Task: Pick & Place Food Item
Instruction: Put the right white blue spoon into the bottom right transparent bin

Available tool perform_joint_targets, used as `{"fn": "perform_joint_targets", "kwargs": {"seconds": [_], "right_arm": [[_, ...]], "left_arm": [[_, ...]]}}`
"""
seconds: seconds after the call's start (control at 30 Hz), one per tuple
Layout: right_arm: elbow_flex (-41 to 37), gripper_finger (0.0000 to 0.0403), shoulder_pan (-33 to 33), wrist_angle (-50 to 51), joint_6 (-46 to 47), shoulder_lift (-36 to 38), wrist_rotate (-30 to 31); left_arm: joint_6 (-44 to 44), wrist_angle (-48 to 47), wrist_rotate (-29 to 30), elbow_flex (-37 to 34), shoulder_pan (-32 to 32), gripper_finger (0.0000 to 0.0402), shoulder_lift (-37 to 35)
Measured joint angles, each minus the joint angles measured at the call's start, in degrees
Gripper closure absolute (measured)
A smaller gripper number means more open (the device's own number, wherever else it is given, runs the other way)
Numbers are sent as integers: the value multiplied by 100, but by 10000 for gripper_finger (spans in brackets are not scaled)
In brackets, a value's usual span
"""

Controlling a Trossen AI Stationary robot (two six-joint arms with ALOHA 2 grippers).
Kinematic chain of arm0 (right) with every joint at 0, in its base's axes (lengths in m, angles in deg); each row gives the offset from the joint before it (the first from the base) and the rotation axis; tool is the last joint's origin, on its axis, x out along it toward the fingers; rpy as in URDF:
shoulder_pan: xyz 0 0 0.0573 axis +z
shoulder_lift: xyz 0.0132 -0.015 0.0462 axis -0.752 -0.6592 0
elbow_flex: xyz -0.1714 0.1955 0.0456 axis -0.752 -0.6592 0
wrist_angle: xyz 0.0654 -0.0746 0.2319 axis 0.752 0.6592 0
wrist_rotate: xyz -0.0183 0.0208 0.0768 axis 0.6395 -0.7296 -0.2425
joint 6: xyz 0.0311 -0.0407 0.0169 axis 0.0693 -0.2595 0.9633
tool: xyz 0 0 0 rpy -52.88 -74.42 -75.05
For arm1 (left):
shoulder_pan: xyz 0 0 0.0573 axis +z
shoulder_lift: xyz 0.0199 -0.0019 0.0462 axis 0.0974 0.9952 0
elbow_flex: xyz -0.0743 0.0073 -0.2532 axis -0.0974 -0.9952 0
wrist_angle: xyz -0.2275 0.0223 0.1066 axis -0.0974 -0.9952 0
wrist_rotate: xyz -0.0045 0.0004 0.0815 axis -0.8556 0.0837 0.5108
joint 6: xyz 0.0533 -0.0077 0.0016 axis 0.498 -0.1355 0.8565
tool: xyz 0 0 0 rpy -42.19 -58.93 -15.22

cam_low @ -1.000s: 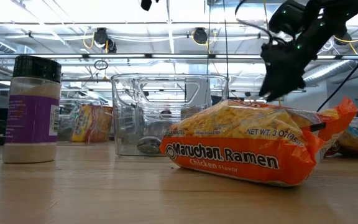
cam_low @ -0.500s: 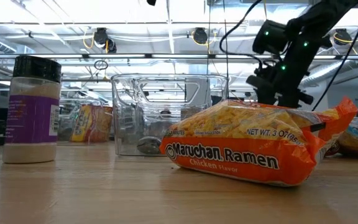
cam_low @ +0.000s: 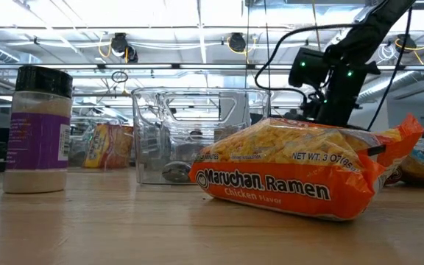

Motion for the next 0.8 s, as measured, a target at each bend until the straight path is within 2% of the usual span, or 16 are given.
{"fn": "perform_joint_targets", "kwargs": {"seconds": [0.2,0.33,0.53,0.8], "right_arm": [[3,168,0,-258,258,-245,-31],[4,189,0,-173,257,-371,-27],[6,250,0,-133,169,-424,-9],[4,355,-2,-118,60,-426,-44]], "left_arm": [[81,-245,0,2,-111,147,-38],[160,-310,7,2,-141,147,-66],[241,-367,7,2,-141,147,-58],[296,-420,-48,2,-136,147,-58]]}}
